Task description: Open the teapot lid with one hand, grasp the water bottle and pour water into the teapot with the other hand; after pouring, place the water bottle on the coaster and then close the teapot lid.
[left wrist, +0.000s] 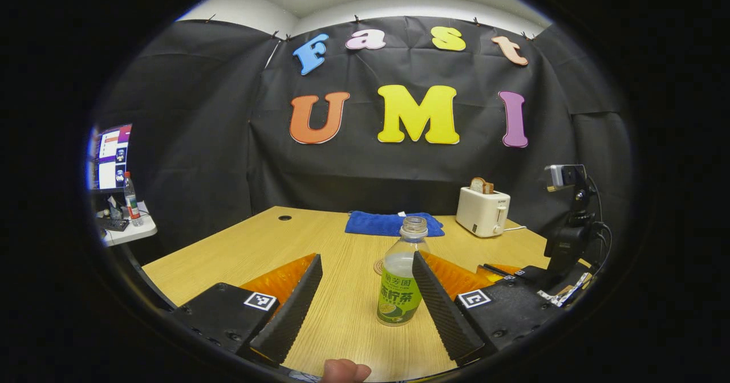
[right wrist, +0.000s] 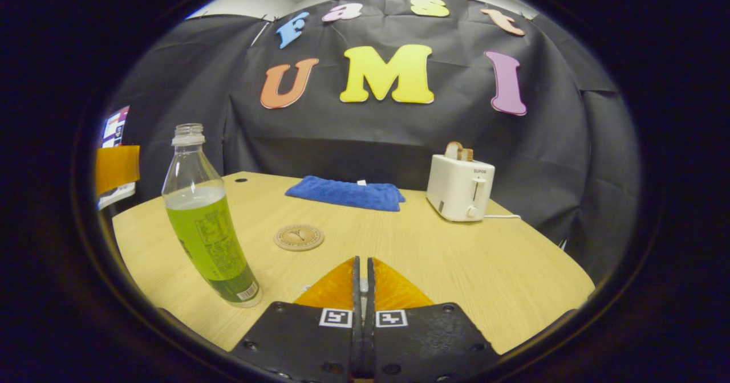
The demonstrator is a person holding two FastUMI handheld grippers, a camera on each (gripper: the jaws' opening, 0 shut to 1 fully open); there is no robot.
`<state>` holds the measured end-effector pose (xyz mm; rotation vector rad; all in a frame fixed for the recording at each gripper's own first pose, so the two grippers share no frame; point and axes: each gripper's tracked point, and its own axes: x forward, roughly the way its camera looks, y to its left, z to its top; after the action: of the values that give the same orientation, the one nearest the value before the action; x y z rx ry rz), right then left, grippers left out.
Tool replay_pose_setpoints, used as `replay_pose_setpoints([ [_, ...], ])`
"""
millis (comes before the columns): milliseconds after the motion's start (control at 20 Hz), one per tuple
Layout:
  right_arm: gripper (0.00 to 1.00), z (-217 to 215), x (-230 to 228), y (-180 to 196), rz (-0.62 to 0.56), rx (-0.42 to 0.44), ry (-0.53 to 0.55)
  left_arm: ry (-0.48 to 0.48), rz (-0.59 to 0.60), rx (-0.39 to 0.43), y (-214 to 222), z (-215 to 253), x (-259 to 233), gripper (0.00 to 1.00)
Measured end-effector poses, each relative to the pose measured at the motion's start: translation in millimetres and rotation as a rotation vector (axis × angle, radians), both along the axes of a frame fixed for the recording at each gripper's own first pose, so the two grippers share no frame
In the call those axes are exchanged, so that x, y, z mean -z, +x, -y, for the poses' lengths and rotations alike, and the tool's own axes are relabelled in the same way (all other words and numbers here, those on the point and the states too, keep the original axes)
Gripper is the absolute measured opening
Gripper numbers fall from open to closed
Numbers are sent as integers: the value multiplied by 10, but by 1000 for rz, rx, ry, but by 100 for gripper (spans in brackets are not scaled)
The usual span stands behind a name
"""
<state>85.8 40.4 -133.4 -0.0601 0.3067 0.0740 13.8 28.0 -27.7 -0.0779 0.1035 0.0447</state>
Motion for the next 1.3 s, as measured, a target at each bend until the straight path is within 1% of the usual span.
replay_pose_setpoints([
  [50,0,24,20,63,2,-8,1,1,0,2,7,2,3,99],
  [150,0,32,0,62,8,-16,14,-7,4,9,5,14,8,99],
  [200,2,17,-36,68,19,-23,23,-15,5,11,27,30,22,99],
  [250,0,4,-57,49,26,-34,34,-20,-3,12,38,47,48,99],
  [400,0,1,-184,55,52,-59,78,-44,-28,7,38,69,176,99],
  [550,0,72,-304,37,69,-62,97,-75,-59,69,-22,286,422,99],
  [750,0,202,-460,-72,95,-59,99,-69,-98,113,-40,461,677,99],
  [950,0,326,-582,-180,121,-49,97,-92,-95,113,174,547,784,99],
  [1100,0,368,-597,-259,124,-60,102,-76,-125,96,352,524,933,99],
  [1300,0,398,-595,-318,120,-68,110,-56,-129,96,485,568,955,99],
])
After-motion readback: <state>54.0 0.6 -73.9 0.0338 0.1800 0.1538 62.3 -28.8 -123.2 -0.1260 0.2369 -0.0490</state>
